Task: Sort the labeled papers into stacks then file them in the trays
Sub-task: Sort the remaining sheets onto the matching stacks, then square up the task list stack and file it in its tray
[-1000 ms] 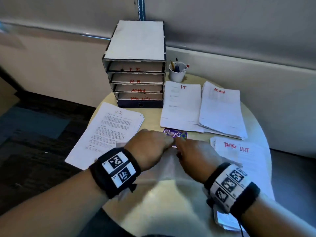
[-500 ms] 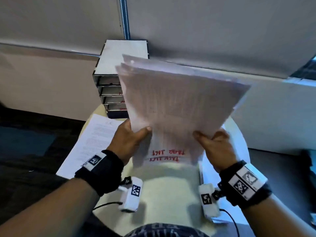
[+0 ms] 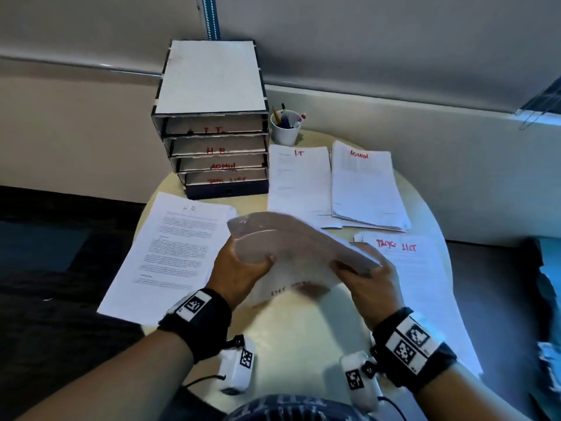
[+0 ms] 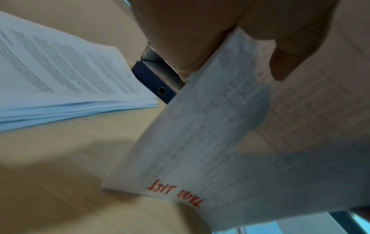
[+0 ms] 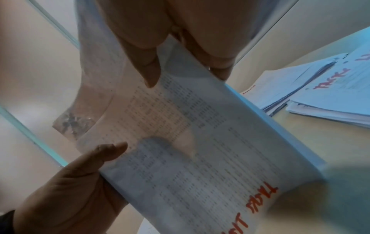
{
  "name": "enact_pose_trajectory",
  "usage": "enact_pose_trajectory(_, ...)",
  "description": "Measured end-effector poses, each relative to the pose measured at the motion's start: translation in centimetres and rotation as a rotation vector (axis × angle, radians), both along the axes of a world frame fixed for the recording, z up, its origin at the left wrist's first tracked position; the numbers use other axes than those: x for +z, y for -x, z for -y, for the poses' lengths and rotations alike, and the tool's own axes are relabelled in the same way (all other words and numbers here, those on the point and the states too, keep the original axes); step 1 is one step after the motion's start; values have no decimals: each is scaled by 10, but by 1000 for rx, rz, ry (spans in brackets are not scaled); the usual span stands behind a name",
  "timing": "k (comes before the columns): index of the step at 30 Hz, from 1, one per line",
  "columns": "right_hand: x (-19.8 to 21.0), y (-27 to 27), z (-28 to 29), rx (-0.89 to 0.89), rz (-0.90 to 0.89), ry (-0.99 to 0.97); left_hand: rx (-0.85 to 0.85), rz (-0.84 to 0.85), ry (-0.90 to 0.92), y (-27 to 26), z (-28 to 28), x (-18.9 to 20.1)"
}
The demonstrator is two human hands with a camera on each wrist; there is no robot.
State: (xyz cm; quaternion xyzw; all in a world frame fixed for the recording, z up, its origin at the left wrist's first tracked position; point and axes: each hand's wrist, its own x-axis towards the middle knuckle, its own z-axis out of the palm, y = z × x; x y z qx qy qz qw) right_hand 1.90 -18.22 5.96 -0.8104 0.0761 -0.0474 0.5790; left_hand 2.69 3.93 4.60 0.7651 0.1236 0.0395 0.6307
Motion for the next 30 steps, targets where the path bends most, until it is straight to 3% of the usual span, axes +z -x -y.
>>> enact_pose_trajectory(3,-7,-6,-6,-25,-36,-49,-67,-20,55,-9,-3,-10)
enact_pose_trajectory(6,-14,-7,-11,-88,-78,-43,-133,-171,98,-16,-9,-25)
enact_pose_trajectory(9,-12,-6,-7,-184,-103,-85,-221,-191,-52,-20,-16,-36)
enact_pose_trajectory(11,-6,-5,2,-247,-54,-3,-279,-123,-194,-22,-22,-30)
enact_pose_trajectory(13,10,0,13,-335,77,95,-325,-42,-337,-22,-24,-10)
enact_pose_trajectory(15,37,10,23,-310,419,338,-408,127,-522,-23,-18,17)
enact_pose_trajectory(17,68,17,27,-71,684,627,-559,305,-790,-28,-3,44)
enact_pose_trajectory(18,76,18,27,79,713,755,-636,363,-908,-30,8,56)
enact_pose_trajectory(21,78,18,31,404,494,1087,-807,532,-1122,-29,51,79)
enact_pose_trajectory(23,67,18,44,452,338,1128,-888,599,-1178,-25,75,86)
enact_pose_trajectory(26,54,18,93,376,93,981,-853,617,-1177,-28,101,80)
enact_pose_trajectory(30,14,16,189,113,-293,581,-491,538,-1079,-38,98,59)
